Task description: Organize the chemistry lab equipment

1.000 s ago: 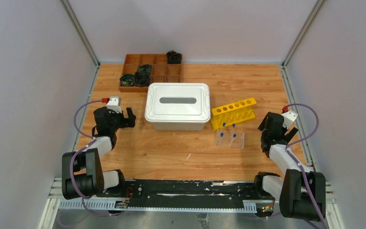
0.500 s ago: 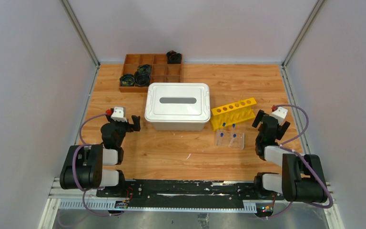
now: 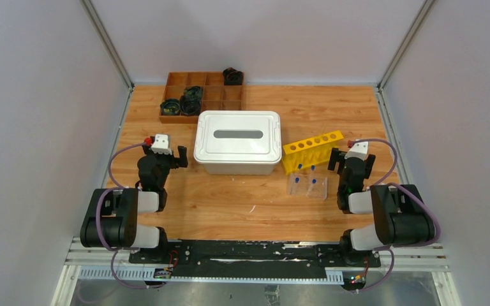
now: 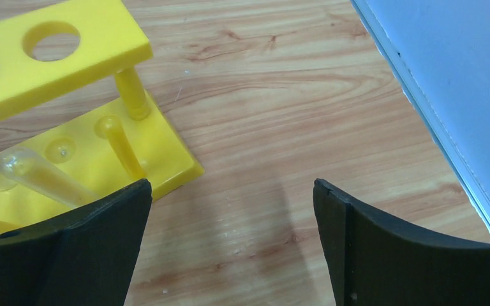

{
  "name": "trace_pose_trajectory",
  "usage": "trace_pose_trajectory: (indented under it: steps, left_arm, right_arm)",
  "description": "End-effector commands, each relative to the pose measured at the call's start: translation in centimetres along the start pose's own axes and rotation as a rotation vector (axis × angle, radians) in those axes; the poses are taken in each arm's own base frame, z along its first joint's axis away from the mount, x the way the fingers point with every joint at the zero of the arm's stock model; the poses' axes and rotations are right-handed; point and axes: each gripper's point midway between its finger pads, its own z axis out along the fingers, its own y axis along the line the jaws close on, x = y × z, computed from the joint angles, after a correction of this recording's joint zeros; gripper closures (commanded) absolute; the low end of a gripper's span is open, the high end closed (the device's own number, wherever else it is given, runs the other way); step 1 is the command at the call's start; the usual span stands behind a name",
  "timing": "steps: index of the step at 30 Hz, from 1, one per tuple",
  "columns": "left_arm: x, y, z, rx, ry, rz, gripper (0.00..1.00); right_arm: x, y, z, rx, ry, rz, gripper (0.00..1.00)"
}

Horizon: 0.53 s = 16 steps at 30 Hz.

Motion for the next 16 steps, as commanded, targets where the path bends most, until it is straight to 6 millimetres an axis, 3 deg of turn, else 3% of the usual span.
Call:
trace_pose_trajectory:
  steps: [1,16]
  left_arm:
    - [-0.37,0.40,0.14,-0.021,-0.012,0.023,0.00]
    - [-0.25,0.38,0.18,-0.021,-0.005,0.024,0.00]
  right_arm:
    - [-1.80,0.67,0.33,-0.015,-0.046,-0.015,0.00]
    - [-1.51,0.72,0.33,-0.018,-0.014,-0.023,0.00]
